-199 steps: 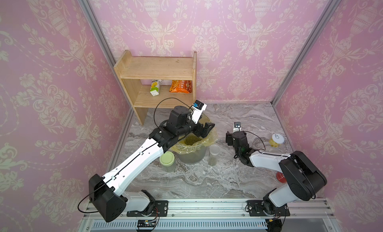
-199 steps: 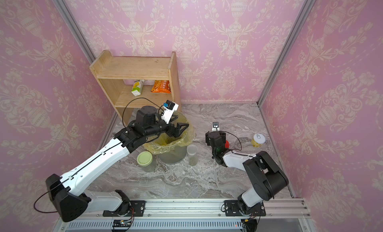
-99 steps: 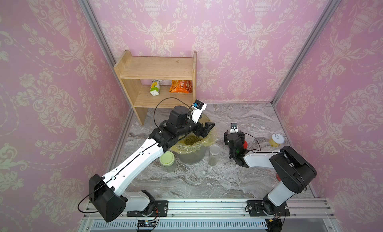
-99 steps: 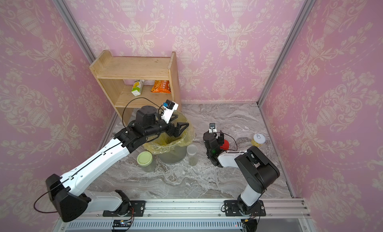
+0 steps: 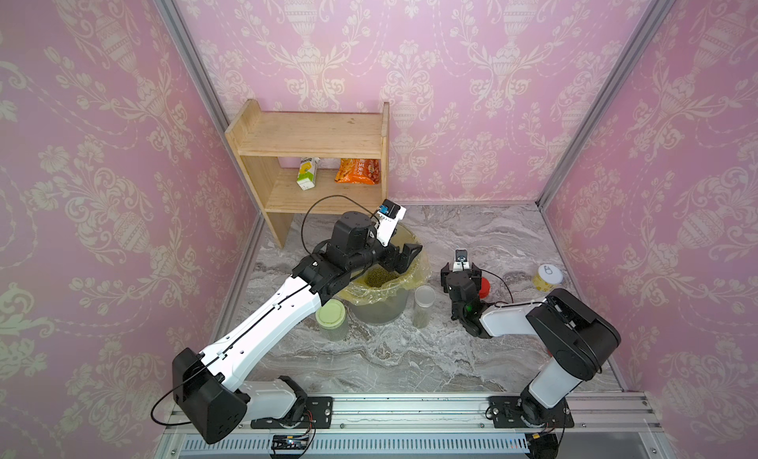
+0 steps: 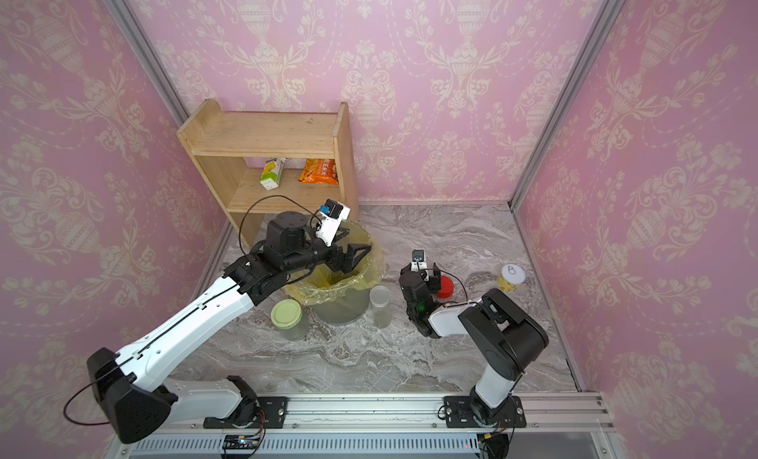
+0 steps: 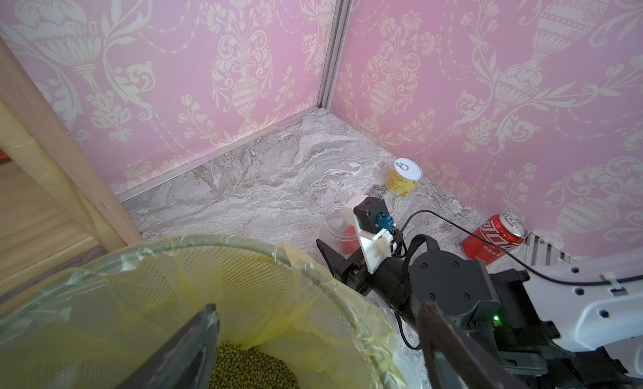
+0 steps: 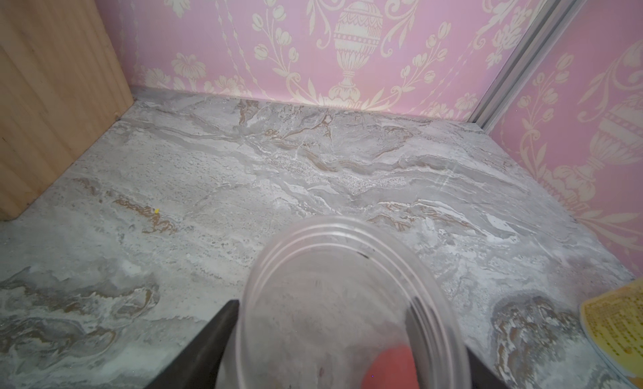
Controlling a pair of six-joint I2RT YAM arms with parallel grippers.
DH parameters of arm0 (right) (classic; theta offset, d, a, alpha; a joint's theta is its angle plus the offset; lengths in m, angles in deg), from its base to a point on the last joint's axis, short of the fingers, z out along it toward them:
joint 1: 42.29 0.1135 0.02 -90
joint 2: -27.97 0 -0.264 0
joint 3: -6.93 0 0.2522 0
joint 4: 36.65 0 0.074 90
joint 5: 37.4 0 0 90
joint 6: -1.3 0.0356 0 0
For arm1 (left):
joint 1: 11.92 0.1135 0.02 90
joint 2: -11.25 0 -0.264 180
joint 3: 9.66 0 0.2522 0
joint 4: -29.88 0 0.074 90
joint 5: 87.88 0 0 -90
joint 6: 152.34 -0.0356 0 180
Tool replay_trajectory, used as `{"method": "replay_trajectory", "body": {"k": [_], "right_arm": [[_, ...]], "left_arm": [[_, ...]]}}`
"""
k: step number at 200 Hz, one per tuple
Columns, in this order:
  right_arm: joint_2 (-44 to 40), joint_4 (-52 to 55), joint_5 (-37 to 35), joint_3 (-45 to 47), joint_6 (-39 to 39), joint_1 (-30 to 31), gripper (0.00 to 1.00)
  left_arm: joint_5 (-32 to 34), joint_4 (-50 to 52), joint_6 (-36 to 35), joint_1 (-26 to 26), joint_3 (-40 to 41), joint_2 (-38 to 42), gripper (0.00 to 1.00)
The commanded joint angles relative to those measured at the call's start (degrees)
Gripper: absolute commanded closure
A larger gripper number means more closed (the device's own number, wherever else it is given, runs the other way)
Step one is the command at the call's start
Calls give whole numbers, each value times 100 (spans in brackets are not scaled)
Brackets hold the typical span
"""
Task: Empty moldy mung beans from jars
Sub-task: Place the jar at the center of the board.
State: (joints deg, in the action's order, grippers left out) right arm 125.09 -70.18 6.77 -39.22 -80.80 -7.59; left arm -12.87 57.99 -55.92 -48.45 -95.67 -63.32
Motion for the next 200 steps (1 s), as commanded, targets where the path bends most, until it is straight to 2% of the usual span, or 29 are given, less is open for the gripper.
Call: {"method": "replay_trajectory", "body": {"k": [1, 26, 55, 110, 200], "right_arm": [[344, -477, -161, 120, 28, 63, 37], [464, -615, -175, 111, 54, 89, 34], [473, -573, -206, 83, 60, 85, 20], [548, -611, -304, 75, 97, 86, 1], [153, -374, -259, 125, 150, 98, 0]], "left_arm": [[104, 15, -136, 37, 90, 110, 10], [91, 83, -123, 38, 62, 74, 10], [149, 28, -132, 34, 96, 103, 10], [124, 41, -140, 45, 102, 78, 10], [94, 17, -132, 53, 123, 85, 10]]}}
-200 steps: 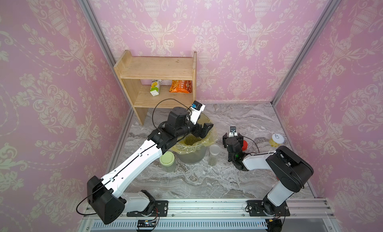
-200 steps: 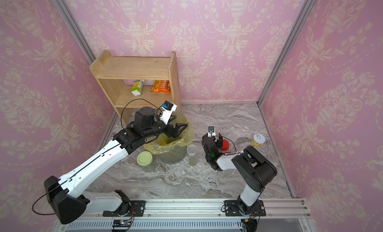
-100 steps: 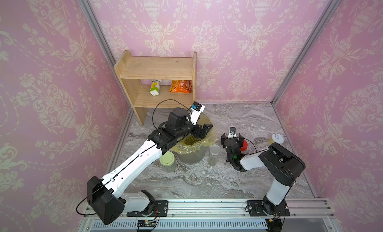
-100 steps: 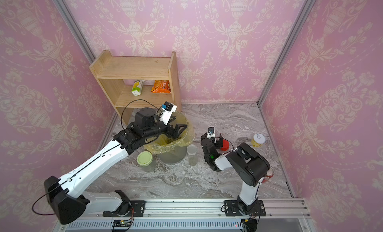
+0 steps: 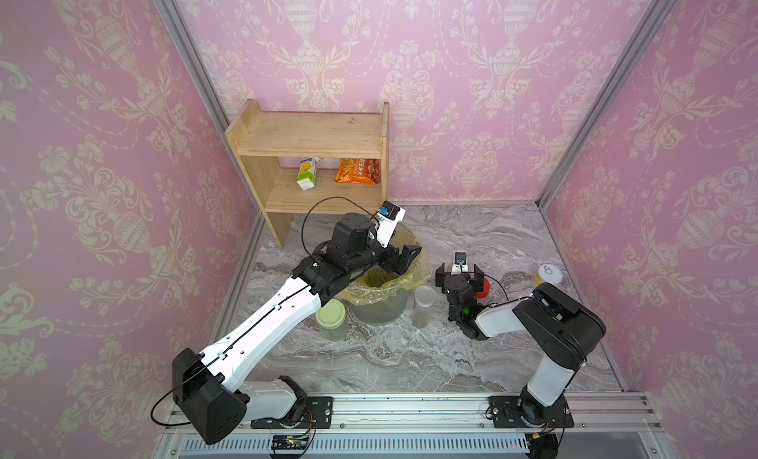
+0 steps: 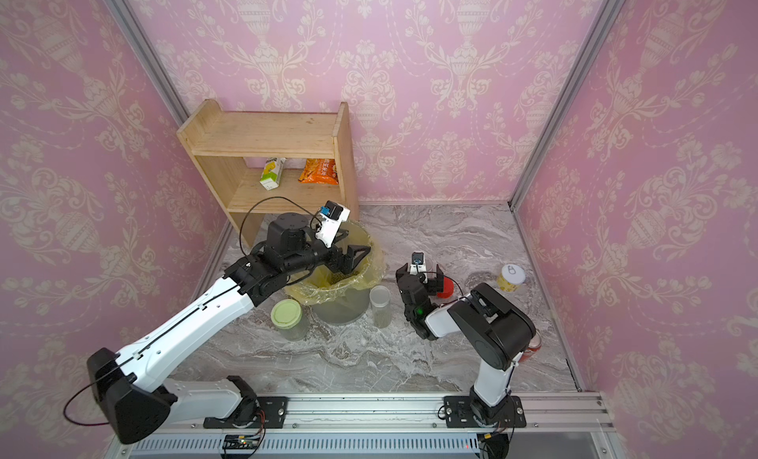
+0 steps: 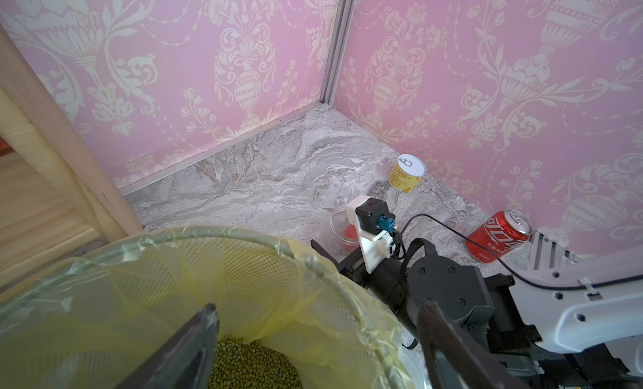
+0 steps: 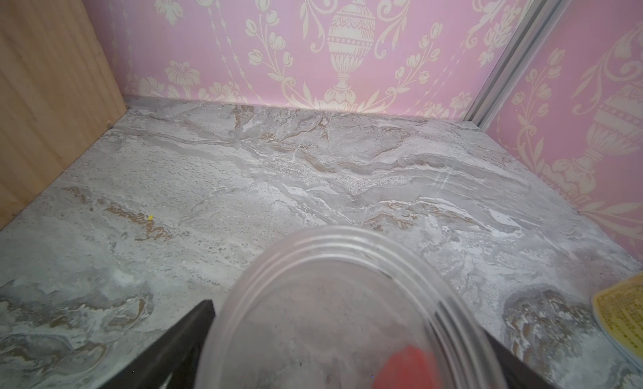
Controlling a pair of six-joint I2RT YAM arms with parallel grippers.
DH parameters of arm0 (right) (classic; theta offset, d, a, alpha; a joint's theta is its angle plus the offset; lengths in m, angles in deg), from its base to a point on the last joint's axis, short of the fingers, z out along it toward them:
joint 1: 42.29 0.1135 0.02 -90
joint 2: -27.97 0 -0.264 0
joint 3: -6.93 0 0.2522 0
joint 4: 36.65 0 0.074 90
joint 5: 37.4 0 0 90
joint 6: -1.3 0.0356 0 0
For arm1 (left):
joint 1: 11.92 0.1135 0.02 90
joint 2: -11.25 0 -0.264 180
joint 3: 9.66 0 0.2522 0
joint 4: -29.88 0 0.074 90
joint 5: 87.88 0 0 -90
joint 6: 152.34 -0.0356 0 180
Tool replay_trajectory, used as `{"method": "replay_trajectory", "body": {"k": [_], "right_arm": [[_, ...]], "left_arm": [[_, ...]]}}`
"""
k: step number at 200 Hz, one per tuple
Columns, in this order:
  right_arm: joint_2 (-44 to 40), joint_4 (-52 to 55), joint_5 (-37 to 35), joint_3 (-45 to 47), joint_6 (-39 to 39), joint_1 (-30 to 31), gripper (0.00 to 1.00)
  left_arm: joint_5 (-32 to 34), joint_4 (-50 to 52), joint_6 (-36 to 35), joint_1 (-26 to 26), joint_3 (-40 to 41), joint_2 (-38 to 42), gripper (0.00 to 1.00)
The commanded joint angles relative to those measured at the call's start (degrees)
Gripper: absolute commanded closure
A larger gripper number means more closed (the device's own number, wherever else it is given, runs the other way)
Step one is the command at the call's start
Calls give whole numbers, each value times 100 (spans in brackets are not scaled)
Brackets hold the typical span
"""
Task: Empty moldy mung beans from jars
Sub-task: Place the jar at the center of the board.
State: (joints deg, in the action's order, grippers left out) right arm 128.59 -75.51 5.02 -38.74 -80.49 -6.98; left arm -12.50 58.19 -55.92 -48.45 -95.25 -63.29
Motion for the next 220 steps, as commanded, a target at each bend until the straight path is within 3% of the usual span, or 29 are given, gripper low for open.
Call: {"method": "replay_trajectory", "body": {"k": [1, 146, 191, 220], "right_arm": [[-203, 166, -85, 78, 124, 37, 0], [-1955, 1955, 134, -69, 96, 36, 0], [-2878, 2694, 863, -141, -360, 54, 0], [-3812, 3533, 1733, -213, -336, 50, 1]], "left_arm": [[56, 1, -132, 51, 82, 86, 10], [91, -186, -35, 70, 264, 302, 2], [473, -109, 79, 93, 293, 370, 1], [425, -104, 159, 122, 351, 465, 1]]}}
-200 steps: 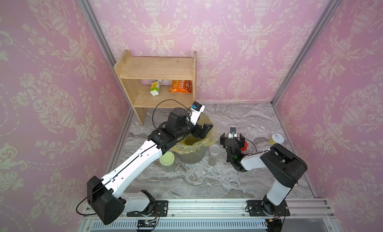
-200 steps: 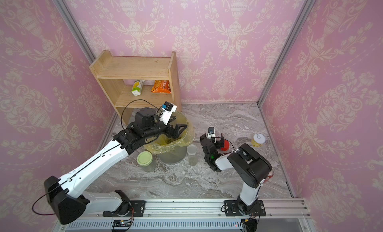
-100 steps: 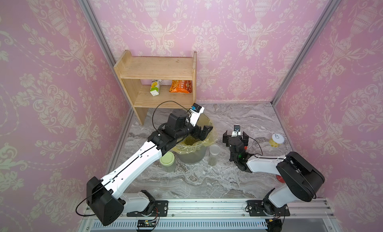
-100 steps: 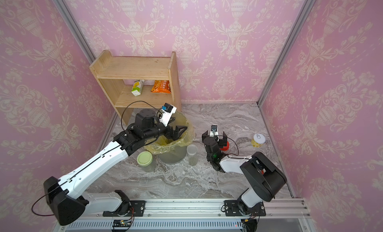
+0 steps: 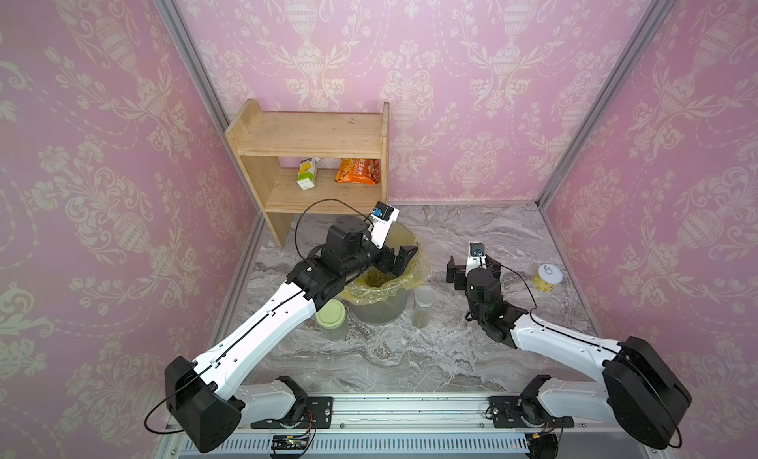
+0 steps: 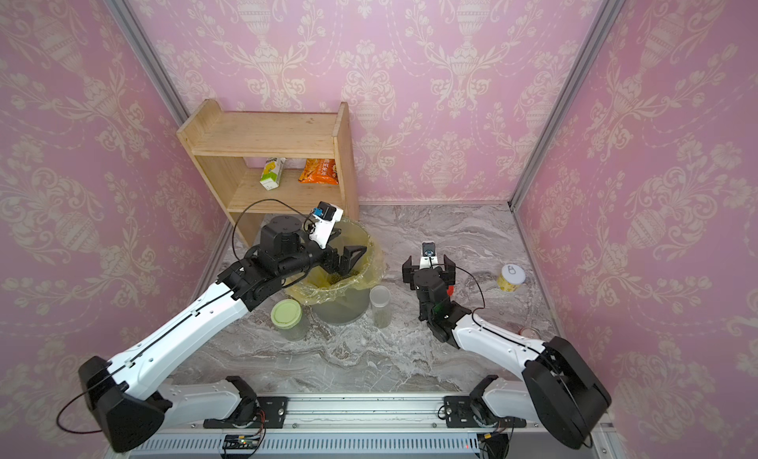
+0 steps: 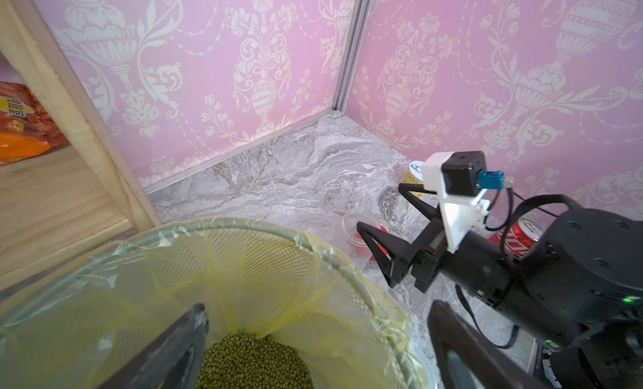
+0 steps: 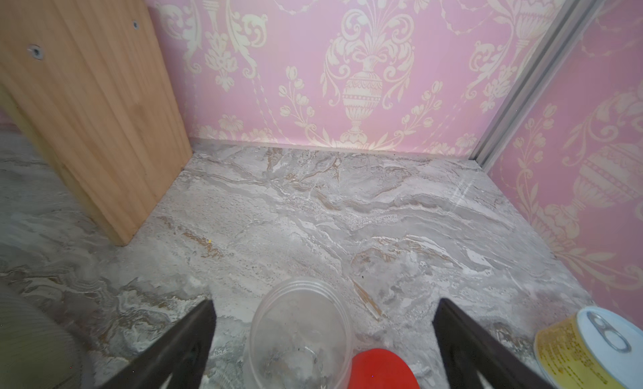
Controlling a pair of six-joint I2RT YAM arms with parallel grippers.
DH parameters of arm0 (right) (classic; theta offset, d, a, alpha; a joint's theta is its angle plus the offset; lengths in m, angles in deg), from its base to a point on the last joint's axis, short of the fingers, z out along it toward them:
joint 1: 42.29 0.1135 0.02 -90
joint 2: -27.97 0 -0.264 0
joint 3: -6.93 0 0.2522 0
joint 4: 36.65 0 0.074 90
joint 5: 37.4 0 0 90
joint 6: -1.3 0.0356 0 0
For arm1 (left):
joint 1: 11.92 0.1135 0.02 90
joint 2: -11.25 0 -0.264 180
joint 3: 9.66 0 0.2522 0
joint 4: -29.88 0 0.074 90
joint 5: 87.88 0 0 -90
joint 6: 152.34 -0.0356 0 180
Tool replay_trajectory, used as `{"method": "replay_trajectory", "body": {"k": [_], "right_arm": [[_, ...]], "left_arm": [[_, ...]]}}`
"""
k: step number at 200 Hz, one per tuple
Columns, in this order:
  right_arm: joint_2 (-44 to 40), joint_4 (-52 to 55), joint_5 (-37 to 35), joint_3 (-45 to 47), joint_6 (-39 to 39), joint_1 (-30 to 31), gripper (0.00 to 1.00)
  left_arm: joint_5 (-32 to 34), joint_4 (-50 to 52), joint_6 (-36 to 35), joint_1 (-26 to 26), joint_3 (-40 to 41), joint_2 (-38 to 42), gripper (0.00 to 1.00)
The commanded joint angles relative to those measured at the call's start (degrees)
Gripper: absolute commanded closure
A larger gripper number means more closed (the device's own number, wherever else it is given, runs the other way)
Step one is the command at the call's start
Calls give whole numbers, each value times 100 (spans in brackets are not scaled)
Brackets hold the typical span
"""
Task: Empty moldy mung beans from jars
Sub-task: Place the jar at the center of the board, then pick up the jar from the center of the board.
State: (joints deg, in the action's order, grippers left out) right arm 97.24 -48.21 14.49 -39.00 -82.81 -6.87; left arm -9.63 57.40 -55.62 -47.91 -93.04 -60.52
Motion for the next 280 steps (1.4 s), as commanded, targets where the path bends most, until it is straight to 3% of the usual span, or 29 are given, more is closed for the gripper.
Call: {"method": "replay_trajectory", "body": {"k": [1, 34, 72, 135, 205, 280], "right_arm": [[-722, 828, 814, -186, -92, 42, 1], [-1747, 1947, 1920, -367, 159, 52, 1], [-2149, 3079, 3144, -928, 322, 61, 1], [-2285, 3109, 3833, -671, 788, 329, 3], [-1671, 2262, 3123, -152, 933, 1220, 4], [-1340, 1751, 2576, 126, 1028, 1327, 4]], "left_arm": [[134, -28, 132, 71, 136, 197, 1], [77, -193, 215, 82, 369, 486, 1], [143, -273, 231, 114, 602, 727, 1], [152, -259, 413, 119, 830, 1039, 1], [111, -148, 492, 119, 943, 1183, 1], [73, -233, 497, 122, 986, 1139, 1]]}}
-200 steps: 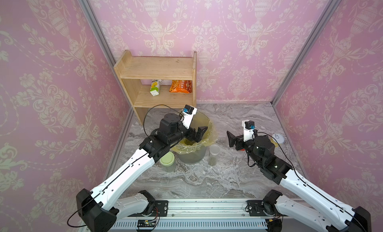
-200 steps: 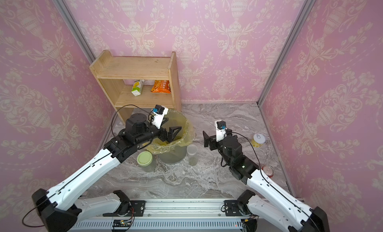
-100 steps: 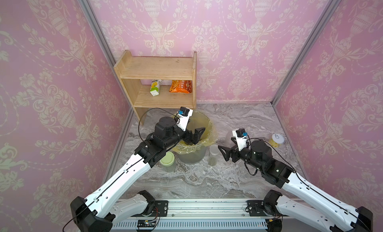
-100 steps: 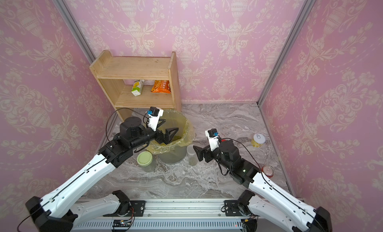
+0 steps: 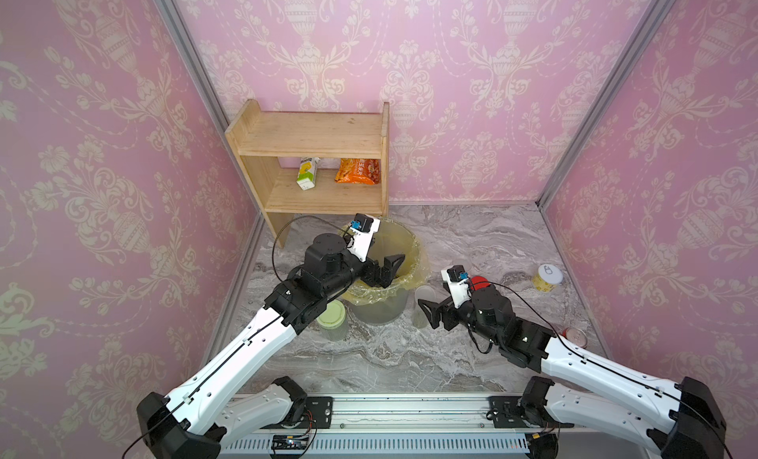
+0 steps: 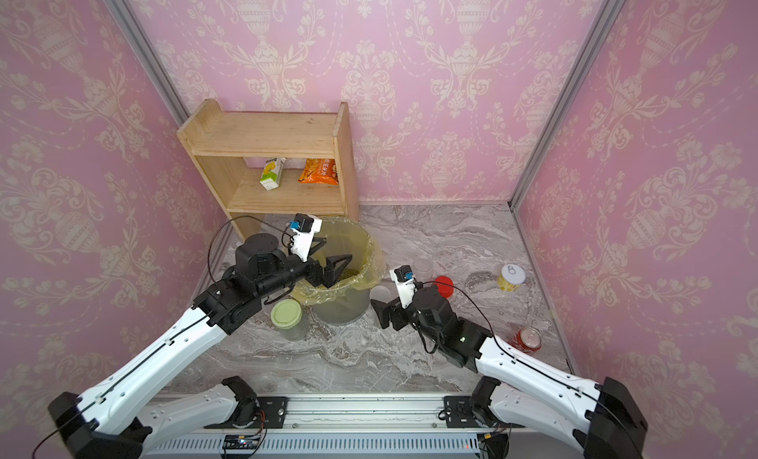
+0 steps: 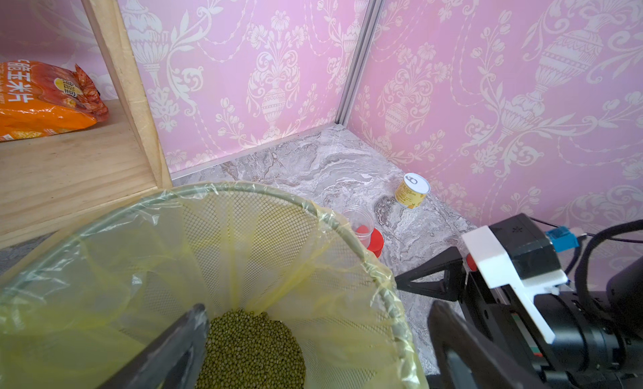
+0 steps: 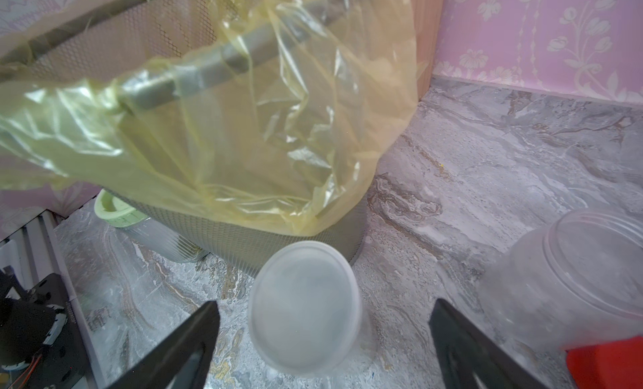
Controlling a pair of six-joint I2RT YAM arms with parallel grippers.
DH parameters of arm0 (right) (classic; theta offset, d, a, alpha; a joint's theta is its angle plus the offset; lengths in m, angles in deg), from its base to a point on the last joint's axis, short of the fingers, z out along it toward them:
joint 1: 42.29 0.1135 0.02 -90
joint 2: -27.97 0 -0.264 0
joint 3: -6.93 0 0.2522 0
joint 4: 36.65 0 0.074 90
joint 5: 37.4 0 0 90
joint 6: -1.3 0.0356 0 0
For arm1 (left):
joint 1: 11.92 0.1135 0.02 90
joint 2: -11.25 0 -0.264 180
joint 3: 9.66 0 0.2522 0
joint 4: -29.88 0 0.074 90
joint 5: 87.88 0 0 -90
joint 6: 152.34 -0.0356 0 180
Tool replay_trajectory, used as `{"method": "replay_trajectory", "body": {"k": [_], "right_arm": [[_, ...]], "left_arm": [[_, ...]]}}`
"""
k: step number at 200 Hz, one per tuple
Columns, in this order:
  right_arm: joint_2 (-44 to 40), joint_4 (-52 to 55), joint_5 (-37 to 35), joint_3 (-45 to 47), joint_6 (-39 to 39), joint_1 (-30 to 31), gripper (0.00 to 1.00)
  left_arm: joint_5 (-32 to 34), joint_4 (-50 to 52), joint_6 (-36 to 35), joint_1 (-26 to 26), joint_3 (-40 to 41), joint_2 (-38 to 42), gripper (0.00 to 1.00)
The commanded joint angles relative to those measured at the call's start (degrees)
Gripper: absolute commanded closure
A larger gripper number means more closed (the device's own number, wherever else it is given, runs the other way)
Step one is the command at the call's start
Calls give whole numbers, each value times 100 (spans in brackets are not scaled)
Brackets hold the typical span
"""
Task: Empty moldy mung beans from jars
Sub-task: Pick up the jar from the center of the board.
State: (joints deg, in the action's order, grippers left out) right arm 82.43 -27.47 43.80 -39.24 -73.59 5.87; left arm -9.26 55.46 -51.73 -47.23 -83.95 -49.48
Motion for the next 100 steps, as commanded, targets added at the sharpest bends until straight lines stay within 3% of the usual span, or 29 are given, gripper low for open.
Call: {"method": "replay_trajectory", "body": {"k": [1, 100], "right_arm": [[148, -324, -357, 144, 106, 53, 4], [526, -509, -573, 116, 41, 159, 2]], "left_arm": [[33, -39, 108, 52, 77, 31, 1], [43, -3, 97, 64, 81, -62, 1]]}}
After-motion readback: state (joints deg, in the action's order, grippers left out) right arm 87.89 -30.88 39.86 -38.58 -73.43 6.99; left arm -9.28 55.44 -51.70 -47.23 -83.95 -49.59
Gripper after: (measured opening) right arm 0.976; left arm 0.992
